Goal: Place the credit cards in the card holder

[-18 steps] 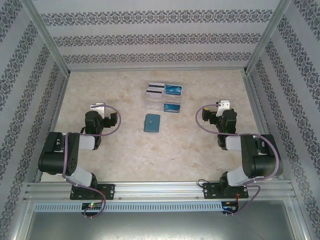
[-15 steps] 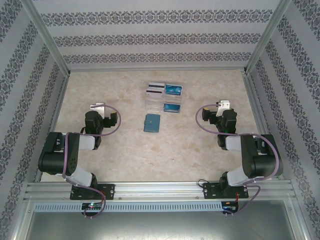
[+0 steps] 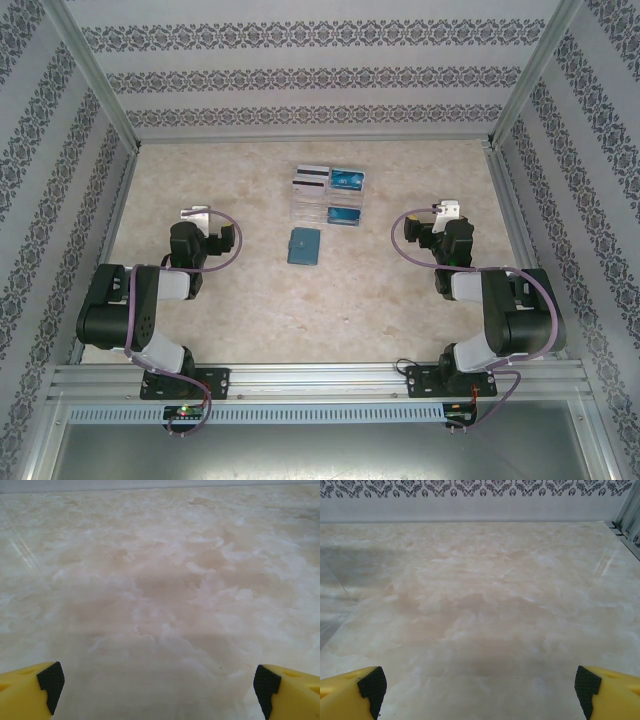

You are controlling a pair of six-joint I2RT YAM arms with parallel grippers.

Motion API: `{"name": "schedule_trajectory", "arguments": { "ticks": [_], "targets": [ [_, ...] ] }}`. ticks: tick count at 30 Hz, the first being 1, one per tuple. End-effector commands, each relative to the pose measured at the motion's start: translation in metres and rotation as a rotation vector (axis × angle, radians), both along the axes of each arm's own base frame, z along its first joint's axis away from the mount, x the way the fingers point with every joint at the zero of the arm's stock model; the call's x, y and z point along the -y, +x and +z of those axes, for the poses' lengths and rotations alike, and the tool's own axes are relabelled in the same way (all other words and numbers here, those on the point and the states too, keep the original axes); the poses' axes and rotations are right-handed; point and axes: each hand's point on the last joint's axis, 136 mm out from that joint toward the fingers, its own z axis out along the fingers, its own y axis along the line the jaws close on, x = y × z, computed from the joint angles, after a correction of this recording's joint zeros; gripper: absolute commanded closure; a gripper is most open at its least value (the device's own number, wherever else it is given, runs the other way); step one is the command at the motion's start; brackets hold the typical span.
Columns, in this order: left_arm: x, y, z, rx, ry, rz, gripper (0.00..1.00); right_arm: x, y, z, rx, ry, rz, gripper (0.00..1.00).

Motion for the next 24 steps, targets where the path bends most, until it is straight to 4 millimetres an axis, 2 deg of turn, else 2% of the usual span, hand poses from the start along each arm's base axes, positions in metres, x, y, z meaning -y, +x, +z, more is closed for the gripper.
{"name": "schedule_trajectory", "arguments": {
  "ticks": [1,14,15,19,21,24],
  "targets": [
    [-0.002,0.005,0.005,0.019,-0.002,-0.002,0.01,-0.004,0.004,0.006,0.019,0.001,0.021,0.02],
    [-0.003,0.006,0.009,0.023,0.0,0.004,0.0,-0.003,0.004,0.007,0.024,0.0,0.019,0.02],
    [-0.003,0.008,0.014,0.013,0.0,0.007,0.0,-0.003,0.003,0.011,0.036,-0.001,0.012,0.02],
    [-0.011,0.013,0.04,-0.109,-0.034,0.077,0.0,0.008,-0.008,0.051,0.034,0.01,-0.06,0.02],
    [-0.006,0.013,0.053,-0.104,-0.102,0.079,0.0,0.017,-0.013,0.068,0.044,0.108,-0.133,0.02],
    [0.005,0.015,0.069,-0.085,-0.244,0.076,0.0,0.001,-0.01,0.081,0.006,0.283,-0.055,0.02]
  ]
}}
